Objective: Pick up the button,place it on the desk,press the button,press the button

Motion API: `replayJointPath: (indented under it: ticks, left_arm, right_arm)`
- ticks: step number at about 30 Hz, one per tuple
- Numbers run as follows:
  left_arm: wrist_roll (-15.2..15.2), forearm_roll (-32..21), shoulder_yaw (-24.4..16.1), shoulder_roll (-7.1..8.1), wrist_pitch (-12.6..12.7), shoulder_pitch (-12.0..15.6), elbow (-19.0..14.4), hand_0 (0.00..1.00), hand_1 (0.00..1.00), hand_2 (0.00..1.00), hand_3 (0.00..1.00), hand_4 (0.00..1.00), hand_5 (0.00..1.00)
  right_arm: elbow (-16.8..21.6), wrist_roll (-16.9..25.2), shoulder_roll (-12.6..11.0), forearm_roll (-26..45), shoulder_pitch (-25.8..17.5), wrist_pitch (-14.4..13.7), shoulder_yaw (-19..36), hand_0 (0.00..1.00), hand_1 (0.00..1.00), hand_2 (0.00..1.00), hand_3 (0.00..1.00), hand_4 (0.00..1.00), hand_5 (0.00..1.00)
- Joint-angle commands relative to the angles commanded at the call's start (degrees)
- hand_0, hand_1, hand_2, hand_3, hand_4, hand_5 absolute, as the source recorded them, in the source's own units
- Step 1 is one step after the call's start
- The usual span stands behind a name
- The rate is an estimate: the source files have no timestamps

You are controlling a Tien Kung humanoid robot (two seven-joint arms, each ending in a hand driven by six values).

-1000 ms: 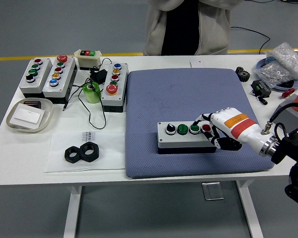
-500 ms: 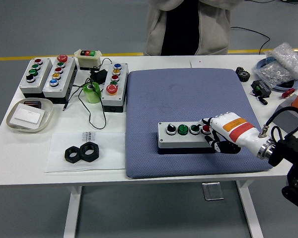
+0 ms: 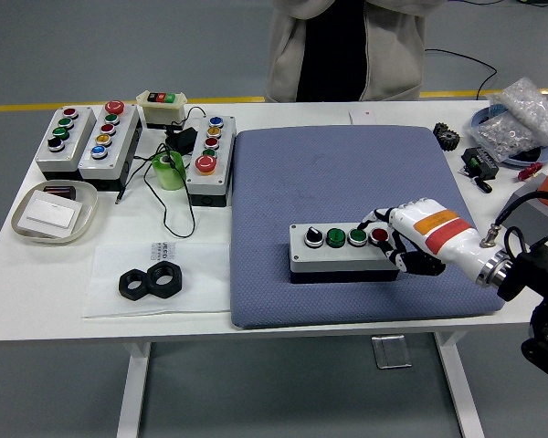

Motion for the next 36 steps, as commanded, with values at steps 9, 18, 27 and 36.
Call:
replayJointPath:
  ticks: [9,18,27,36]
  left_arm:
    - [0.1,0.3,-0.2,0.06,0.0,0.0,0.0,0.733,0.826,0.853,0.824,0.621,0.998]
    - [0.1,0.2,-0.1,0.03,0.0,0.0,0.0,0.734,0.826,0.853,0.824,0.621,0.998]
    - [0.2,0.5,-0.3,0.01,0.0,0.1,0.0,0.732,0.826,0.854,0.824,0.621,0.998]
    - [0.4,1.1,-0.7,-0.1,0.1,0.2,0.0,0.734,0.827,0.853,0.824,0.622,0.998]
  right_arm:
    - [3.8,0.6,-1.5,12.1,-2.8,-3.0,10.4,0.783,0.738,0.93,0.998,0.701,0.048]
    - [1.4,8.1,-0.8,33.4,-5.8,-3.6,17.1,0.937,0.864,0.977,0.998,0.736,0.157]
    - [-3.2,9.1,0.2,55.0,-8.0,-4.6,22.3,0.95,0.894,0.948,0.945,0.699,0.363]
    - [-7.9,7.7,1.4,77.0,-9.6,-4.2,23.5,0.947,0.884,0.93,0.927,0.683,0.403]
